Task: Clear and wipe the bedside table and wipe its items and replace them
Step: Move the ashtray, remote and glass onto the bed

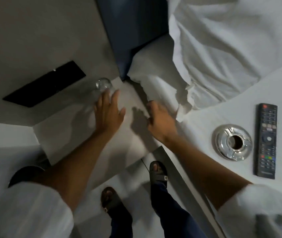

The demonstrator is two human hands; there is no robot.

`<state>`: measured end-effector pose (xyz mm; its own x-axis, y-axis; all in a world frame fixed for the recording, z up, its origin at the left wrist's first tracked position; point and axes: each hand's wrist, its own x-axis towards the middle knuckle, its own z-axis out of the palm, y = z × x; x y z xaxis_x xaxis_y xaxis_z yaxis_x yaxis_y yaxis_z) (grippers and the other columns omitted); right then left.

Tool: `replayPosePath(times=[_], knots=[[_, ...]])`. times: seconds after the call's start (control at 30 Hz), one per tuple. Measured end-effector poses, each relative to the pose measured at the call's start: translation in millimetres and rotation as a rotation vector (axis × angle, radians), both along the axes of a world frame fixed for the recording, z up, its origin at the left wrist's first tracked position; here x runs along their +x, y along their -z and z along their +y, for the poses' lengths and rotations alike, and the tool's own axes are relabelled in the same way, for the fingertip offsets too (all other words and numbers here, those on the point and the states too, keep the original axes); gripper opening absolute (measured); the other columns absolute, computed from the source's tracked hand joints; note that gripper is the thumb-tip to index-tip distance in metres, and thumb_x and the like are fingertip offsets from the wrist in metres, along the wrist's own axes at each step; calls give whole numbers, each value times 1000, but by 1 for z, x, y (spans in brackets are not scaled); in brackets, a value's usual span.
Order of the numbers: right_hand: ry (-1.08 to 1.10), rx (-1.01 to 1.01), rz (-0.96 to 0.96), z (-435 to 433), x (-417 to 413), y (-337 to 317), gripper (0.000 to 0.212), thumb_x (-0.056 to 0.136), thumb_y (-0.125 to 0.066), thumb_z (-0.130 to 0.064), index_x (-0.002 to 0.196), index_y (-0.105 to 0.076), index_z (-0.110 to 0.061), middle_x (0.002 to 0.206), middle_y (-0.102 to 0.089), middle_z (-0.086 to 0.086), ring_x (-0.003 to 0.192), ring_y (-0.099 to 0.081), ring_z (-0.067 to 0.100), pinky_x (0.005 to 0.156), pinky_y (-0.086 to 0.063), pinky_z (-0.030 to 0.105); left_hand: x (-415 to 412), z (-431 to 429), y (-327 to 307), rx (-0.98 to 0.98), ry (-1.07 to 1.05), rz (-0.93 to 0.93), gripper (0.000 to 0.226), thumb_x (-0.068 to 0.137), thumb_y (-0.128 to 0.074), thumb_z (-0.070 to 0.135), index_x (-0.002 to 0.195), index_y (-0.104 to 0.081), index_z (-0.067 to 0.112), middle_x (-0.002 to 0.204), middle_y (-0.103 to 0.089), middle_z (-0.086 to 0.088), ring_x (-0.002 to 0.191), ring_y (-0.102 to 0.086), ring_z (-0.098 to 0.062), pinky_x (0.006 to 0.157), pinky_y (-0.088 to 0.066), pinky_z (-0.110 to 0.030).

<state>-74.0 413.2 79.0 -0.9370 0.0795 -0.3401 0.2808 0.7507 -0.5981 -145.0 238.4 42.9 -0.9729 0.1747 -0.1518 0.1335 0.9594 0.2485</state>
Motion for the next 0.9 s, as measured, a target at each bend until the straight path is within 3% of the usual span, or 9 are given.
replayPosePath(times=[0.1,0.2,0.3,0.4,0.5,0.57,0.7,0.83,0.9], knots=[[-194,-35,-69,-22,-25,13,55,80,-58,-18,132,-38,-18,129,-50,13,113,-51,32,86,-51,47,-50,-18,11,-96,-58,-41,80,83,-68,34,152,-28,23,159,-25,-20,143,-28,-39,112,-28,-53],[-212,-57,-89,-31,-32,25,56,78,-56,-20,131,-37,-19,127,-51,12,113,-50,31,86,-51,49,-88,-26,24,-28,-132,-172,87,84,-70,31,155,-20,23,160,-24,-18,143,-27,-40,113,-30,-52],[-169,-64,-105,-31,-30,35,56,79,-57,-17,131,-37,-20,126,-52,12,110,-51,31,88,-50,49,-104,-23,33,58,-144,-198,81,82,-75,29,151,-33,23,154,-38,-15,138,-39,-37,109,-37,-44],[-125,-69,-101,-30,-24,39,53,80,-57,-12,130,-40,-17,124,-53,14,111,-53,33,89,-51,48,-90,-20,27,176,-218,-167,68,73,-82,30,134,-54,21,134,-59,-15,121,-57,-36,96,-48,-39],[21,-124,-107,-27,-16,39,48,88,-52,-11,135,-42,-15,132,-52,14,120,-52,33,95,-49,48,-51,-21,13,570,-448,-196,58,69,-87,27,120,-64,14,115,-69,-8,101,-66,-23,74,-53,-21],[121,-167,-108,-26,-8,32,49,96,-48,-24,143,-37,-13,143,-46,14,129,-47,32,104,-44,43,-16,-22,-6,842,-626,-215,60,68,-89,25,122,-64,14,110,-69,-3,93,-66,-12,66,-50,-7],[281,-233,8,-21,24,6,63,99,-39,-50,149,-32,-11,151,-41,10,139,-36,23,115,-32,39,48,-24,-43,1138,-744,-350,59,66,-89,26,121,-67,22,114,-74,0,99,-73,-12,73,-57,-18],[433,-262,176,-4,66,-27,38,97,-49,-46,123,-58,-20,115,-58,-4,108,-55,11,96,-48,36,95,3,-74,1318,-751,-487,73,57,-89,29,124,-63,17,119,-73,-7,107,-71,-19,82,-59,-25],[516,-271,229,10,82,-44,25,96,-53,-43,116,-58,-29,104,-58,-12,100,-56,7,87,-50,33,111,28,-80,1387,-761,-551,70,61,-85,24,126,-61,15,121,-71,-9,110,-70,-22,86,-58,-29]])
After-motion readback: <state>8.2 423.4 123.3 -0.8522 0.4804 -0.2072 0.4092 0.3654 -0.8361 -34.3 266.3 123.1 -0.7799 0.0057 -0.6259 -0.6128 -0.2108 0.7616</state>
